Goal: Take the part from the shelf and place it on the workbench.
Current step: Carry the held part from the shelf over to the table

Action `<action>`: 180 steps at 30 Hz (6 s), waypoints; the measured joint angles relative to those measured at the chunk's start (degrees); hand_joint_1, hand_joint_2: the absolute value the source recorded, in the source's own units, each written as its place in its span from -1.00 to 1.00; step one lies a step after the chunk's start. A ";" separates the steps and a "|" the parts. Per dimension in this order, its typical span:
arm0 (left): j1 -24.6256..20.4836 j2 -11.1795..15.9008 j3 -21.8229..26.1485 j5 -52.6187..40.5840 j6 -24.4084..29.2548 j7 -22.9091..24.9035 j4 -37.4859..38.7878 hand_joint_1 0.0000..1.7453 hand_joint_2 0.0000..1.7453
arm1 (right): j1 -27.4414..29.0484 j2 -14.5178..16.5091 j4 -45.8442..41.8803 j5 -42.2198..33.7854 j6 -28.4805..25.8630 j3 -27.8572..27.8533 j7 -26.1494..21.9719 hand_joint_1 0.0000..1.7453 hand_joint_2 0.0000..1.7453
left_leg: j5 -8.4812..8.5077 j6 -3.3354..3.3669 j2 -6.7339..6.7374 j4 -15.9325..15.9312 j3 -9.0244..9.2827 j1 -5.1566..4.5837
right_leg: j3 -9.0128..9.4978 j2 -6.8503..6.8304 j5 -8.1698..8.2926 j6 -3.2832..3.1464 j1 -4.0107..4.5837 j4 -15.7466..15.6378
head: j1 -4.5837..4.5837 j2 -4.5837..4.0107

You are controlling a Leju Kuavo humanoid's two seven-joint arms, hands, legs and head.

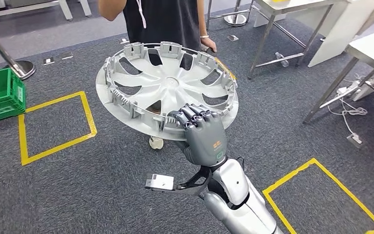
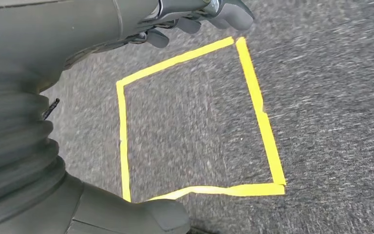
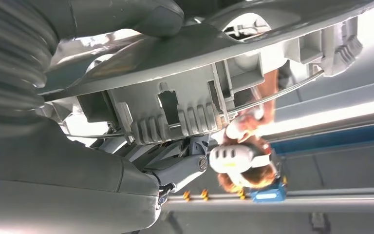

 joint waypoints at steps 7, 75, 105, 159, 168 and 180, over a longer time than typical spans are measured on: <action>-0.23 0.00 0.83 0.57 -1.01 -0.22 0.00 -1.00 1.00 | -0.48 0.09 0.64 -0.96 -0.17 -0.26 -0.13 1.00 1.00 | -0.51 -0.25 5.19 0.00 0.40 -0.65 | 6.33 -4.93 4.40 -1.52 1.05 -10.28 | -0.03 0.00; -0.88 -0.22 3.21 0.45 -2.66 -0.33 -0.04 -1.00 1.00 | -2.95 2.81 2.54 -16.17 -2.02 -3.87 -4.34 1.00 1.00 | -0.61 -1.88 4.02 0.21 0.21 -0.45 | 7.21 -1.97 4.99 -2.77 0.91 -12.48 | 0.07 0.00; -0.36 -0.03 3.52 -0.44 -2.98 1.18 0.07 -1.00 1.00 | -1.74 3.47 2.34 -16.87 -2.53 -4.02 -5.28 1.00 1.00 | -2.43 -1.84 0.65 0.26 3.76 -0.20 | 5.18 -1.24 6.55 -3.13 1.12 -11.88 | -0.04 0.00; -0.47 0.42 3.81 -2.73 -3.37 0.73 0.02 -1.00 1.00 | 0.49 3.75 1.05 -20.04 -2.76 -8.33 -9.64 1.00 1.00 | -0.03 0.20 0.07 -0.47 0.97 -0.31 | 0.34 -0.95 1.57 -0.78 0.03 0.85 | -0.58 0.00; -0.79 0.38 3.80 -2.87 -3.51 1.12 -0.07 -1.00 1.00 | 0.18 3.85 1.14 -19.97 -2.78 -8.27 -9.49 1.00 1.00 | -3.86 -2.50 0.16 1.66 2.28 -0.45 | 7.29 -0.88 5.39 -3.38 0.20 -12.29 | -1.12 0.00; -0.48 0.32 3.78 -3.24 -3.86 1.61 0.12 -1.00 1.00 | -0.28 3.91 1.66 -19.92 -2.79 -8.09 -9.10 1.00 1.00 | 4.35 -1.07 -0.04 -0.24 -3.62 -0.68 | 13.48 -0.54 -0.02 -2.15 0.46 -12.40 | -1.58 0.00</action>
